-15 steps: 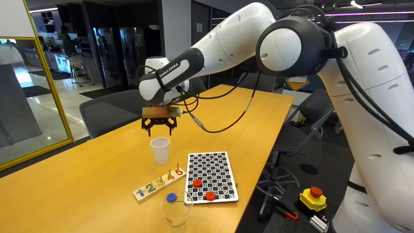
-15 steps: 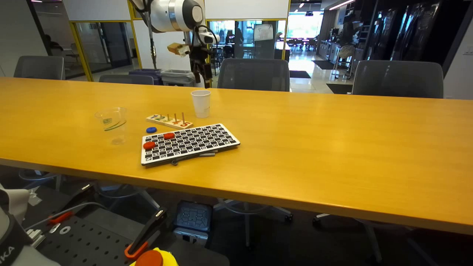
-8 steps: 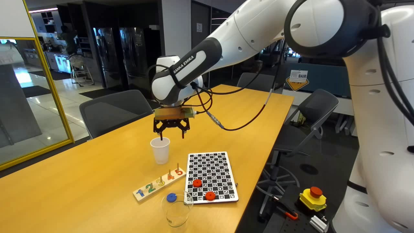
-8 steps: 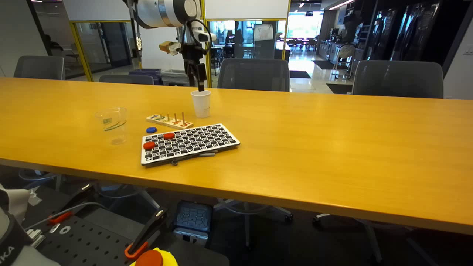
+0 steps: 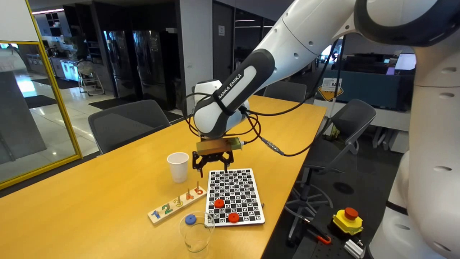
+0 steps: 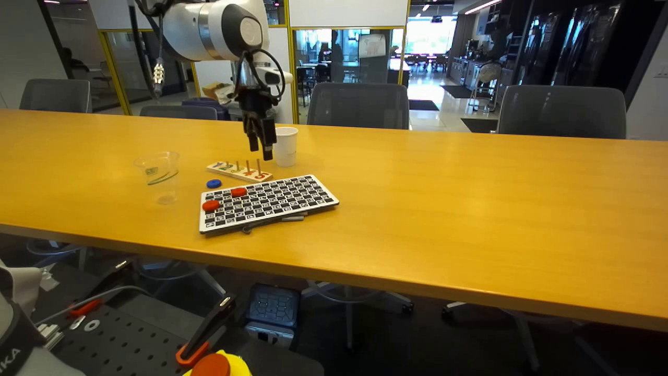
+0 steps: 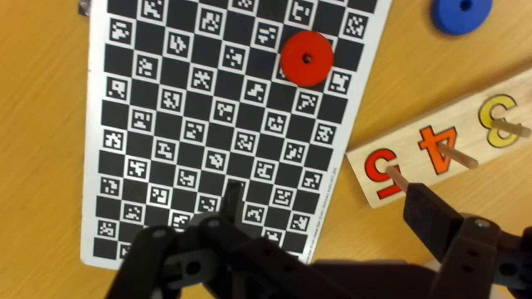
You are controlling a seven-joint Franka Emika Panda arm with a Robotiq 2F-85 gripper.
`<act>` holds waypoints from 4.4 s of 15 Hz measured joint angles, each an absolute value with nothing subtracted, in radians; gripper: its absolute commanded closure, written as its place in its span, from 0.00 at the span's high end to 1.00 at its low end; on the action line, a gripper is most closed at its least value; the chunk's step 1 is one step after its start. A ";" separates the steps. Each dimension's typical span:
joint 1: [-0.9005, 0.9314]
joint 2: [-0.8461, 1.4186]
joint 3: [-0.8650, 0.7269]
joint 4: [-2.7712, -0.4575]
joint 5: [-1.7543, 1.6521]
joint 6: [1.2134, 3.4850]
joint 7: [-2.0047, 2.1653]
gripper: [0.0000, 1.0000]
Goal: Place the orange rings inside the white cup then put the blue ring in the clear cup
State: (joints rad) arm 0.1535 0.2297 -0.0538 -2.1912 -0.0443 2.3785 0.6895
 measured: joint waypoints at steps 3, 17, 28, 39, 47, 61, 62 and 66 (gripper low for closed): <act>0.153 0.227 -0.052 -2.254 -0.068 2.405 0.658 1.00; 0.141 0.231 -0.004 -2.379 0.017 2.510 0.442 1.00; 0.130 0.240 0.012 -2.388 0.071 2.515 0.357 1.00; 0.130 0.284 0.024 -2.351 0.074 2.517 0.344 1.00; 0.125 0.310 0.023 -2.323 0.074 2.517 0.344 0.59; 0.116 0.304 -0.011 -2.259 0.046 2.491 0.374 0.24; 0.116 0.301 -0.020 -2.239 0.034 2.483 0.383 0.24; 0.116 0.281 -0.048 -2.129 -0.006 2.432 0.407 0.24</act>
State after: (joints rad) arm 0.1157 0.2813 -0.0484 -2.1291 -0.0063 2.4324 0.4074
